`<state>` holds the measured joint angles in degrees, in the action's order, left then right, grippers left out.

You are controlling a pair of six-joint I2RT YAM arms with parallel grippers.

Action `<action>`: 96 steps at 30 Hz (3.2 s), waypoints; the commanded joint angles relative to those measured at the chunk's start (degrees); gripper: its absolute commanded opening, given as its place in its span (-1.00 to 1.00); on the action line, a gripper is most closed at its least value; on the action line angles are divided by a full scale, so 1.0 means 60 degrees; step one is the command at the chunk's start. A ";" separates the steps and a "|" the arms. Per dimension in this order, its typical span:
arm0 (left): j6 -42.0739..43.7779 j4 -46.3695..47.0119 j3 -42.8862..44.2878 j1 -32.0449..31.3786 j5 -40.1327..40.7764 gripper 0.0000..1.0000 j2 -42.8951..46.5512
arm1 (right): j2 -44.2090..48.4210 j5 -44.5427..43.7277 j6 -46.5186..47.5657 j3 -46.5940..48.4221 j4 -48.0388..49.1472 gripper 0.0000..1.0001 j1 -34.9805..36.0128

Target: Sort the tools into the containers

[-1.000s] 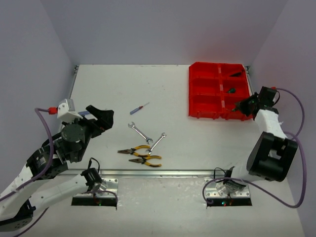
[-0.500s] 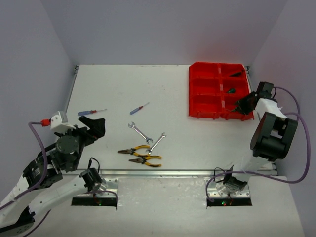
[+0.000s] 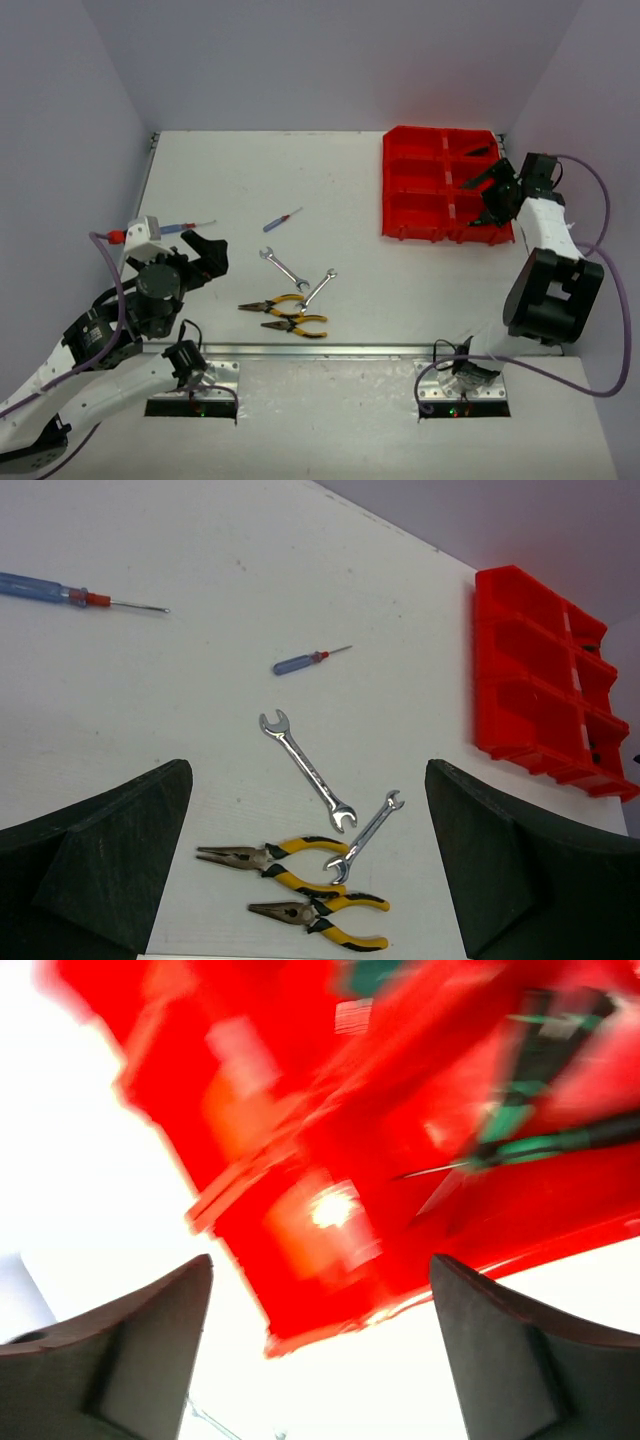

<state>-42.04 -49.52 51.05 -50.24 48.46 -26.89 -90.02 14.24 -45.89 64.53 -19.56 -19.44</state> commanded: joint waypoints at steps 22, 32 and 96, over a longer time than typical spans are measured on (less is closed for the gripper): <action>-0.0504 0.0855 0.0999 0.4848 -0.2678 1.00 -0.5440 | 0.3239 -0.4151 0.2577 -0.1964 -0.0170 0.98 1.0243; -0.3770 0.1454 0.3678 0.9791 -0.5000 1.00 -0.9990 | 0.6242 -0.3054 0.2445 -0.3510 -0.0578 0.98 1.0228; -0.0490 1.3684 -0.2277 0.3800 -1.4809 -1.00 -0.6714 | 0.3251 0.0178 0.1010 -0.1161 0.2960 0.74 0.9598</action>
<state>-45.50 24.95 37.11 -25.96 -36.26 -71.04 -68.33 15.84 -38.86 54.96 -5.64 38.11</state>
